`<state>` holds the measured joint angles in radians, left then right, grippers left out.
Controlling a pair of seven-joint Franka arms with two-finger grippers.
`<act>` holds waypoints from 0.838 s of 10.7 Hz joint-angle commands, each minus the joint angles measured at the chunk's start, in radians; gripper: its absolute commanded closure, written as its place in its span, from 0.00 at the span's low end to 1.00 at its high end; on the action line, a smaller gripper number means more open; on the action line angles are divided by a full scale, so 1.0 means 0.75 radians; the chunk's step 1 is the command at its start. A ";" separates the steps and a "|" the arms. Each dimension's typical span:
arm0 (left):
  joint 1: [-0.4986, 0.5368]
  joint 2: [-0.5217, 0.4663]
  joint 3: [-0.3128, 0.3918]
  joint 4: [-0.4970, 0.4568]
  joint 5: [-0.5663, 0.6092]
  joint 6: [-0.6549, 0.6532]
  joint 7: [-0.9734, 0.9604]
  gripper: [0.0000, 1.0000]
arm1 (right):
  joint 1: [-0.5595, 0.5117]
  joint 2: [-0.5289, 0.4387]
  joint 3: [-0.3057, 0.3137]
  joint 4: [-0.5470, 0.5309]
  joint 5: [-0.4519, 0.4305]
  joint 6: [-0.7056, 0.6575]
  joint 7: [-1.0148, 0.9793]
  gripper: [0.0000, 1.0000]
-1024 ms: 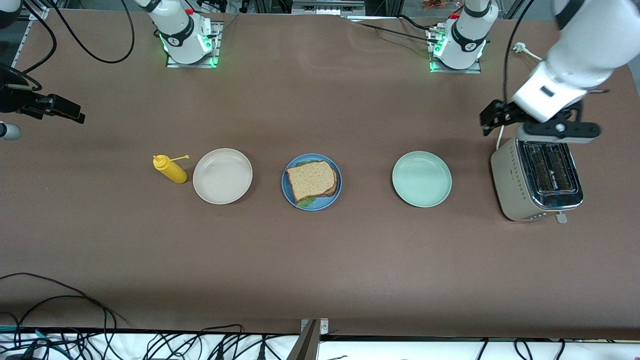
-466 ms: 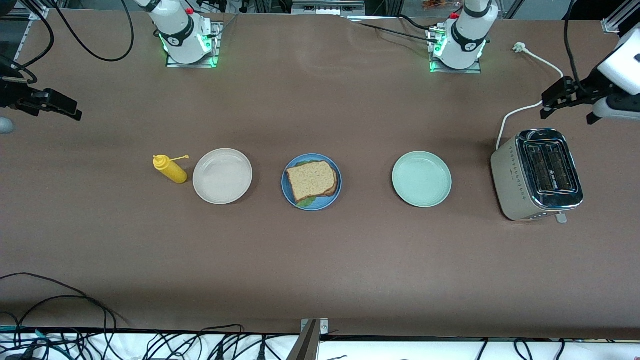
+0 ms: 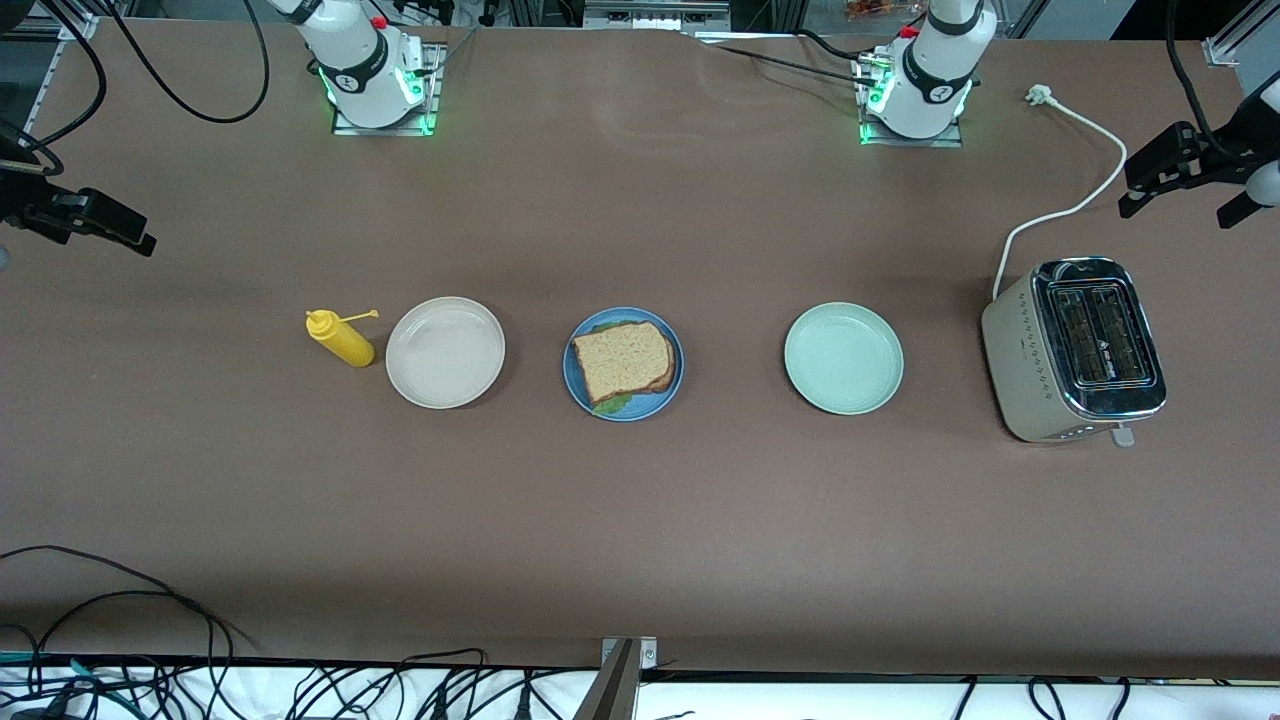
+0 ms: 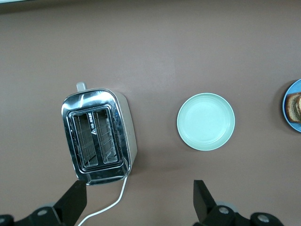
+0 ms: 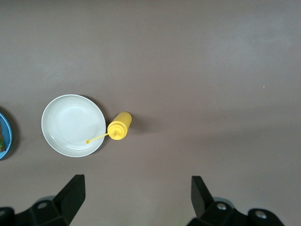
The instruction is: Make sandwich in blue plate with both arms
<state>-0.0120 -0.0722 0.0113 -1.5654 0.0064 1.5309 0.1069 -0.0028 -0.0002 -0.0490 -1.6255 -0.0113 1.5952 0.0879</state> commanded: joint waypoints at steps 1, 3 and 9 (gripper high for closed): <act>0.000 0.043 0.014 0.081 -0.037 -0.059 0.042 0.00 | 0.008 -0.014 0.000 0.005 -0.007 0.000 0.032 0.00; 0.002 0.043 0.014 0.073 -0.037 -0.059 0.044 0.00 | 0.008 -0.014 0.000 0.005 -0.005 -0.002 0.032 0.00; 0.018 0.043 0.012 0.062 -0.037 -0.059 0.042 0.00 | 0.006 -0.014 -0.002 0.010 -0.005 -0.010 0.012 0.00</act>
<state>-0.0046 -0.0528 0.0130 -1.5436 0.0063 1.5096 0.1094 -0.0015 -0.0002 -0.0490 -1.6255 -0.0113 1.5975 0.0978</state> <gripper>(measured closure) 0.000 0.000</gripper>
